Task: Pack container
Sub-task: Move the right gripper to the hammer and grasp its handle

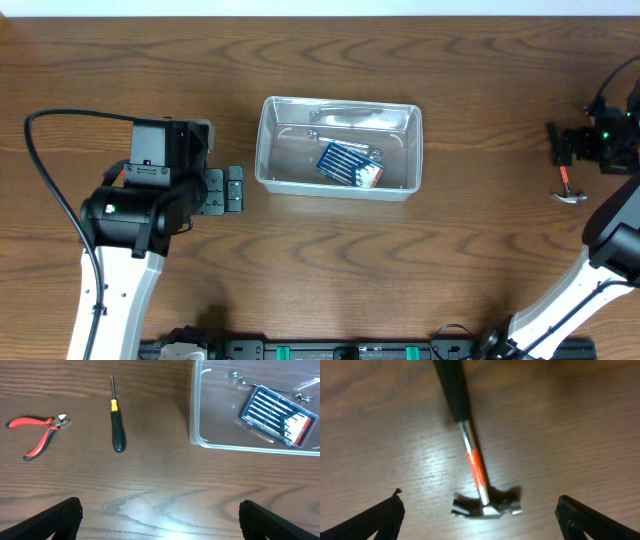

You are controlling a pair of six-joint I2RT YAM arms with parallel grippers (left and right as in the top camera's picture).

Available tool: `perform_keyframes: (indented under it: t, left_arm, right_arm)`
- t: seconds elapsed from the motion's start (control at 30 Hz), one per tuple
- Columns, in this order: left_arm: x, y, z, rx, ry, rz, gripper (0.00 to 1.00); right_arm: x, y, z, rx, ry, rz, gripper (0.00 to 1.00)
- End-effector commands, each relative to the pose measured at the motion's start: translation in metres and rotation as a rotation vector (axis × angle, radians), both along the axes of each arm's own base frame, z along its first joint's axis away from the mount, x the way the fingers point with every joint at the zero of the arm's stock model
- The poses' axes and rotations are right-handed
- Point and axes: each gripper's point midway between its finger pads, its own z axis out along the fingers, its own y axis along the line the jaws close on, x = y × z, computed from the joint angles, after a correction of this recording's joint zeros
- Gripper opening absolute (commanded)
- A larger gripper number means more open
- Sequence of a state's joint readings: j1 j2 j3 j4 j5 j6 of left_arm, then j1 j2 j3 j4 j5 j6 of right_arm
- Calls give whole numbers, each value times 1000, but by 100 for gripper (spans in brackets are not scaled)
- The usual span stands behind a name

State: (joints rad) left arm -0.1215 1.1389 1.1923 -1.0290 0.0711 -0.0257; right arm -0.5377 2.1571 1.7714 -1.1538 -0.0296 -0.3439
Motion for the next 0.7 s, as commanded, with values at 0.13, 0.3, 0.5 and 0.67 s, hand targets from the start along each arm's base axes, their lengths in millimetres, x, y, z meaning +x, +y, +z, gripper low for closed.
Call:
perform_keyframes:
  t: [0.13,0.3,0.5,0.67]
  left_arm:
    - [3,2,8,11,-23,1,99]
    - [3,2,8,11,-23,1,99]
    - [3,2,8,11,-23,1,98]
    - [3,2,8,11,-23,1,98]
  right_arm:
    - [2,-5,-9,-12,-4,34,92]
    - [-14,2,-29,0,51,76,92]
    - [-31,10,-56,8,92,98,98]
    - [-39,13,-69,9,105,107,96]
